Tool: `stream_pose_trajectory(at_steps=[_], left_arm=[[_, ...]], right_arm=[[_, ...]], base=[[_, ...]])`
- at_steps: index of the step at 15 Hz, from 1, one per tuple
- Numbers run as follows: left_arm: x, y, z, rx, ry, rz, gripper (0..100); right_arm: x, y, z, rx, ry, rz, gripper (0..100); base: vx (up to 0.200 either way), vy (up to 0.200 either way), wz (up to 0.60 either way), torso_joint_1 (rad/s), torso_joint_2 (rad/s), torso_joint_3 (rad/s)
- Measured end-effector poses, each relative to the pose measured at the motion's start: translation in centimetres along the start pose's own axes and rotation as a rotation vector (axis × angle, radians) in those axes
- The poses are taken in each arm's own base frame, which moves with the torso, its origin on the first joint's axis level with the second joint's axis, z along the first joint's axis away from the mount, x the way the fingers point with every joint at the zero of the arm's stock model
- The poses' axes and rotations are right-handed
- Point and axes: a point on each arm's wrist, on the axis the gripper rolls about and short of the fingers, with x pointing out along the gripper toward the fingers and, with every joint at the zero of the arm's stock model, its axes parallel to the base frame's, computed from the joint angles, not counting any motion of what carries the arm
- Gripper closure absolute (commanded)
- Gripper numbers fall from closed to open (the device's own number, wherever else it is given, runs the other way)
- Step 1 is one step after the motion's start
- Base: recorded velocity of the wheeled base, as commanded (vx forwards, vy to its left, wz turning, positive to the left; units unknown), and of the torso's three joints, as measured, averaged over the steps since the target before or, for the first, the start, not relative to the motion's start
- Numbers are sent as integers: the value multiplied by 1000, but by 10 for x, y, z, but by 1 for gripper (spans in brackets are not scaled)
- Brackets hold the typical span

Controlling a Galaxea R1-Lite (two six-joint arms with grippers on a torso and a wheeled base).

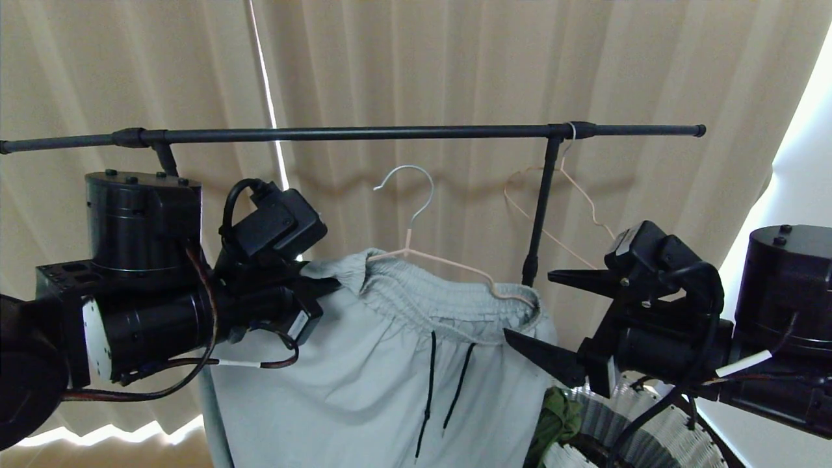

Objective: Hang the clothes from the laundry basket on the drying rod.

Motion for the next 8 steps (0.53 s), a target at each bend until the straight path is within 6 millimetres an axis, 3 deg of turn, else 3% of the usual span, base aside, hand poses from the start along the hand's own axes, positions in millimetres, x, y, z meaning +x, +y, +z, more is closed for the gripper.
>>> stream_pose_trajectory(at_steps=[8], left_arm=[[-14,-11,6,-14,-44,-37,100]], right_arm=[[39,-11,26,-94,-41,-86,0]], base=[[0,0,0,0,0,0]])
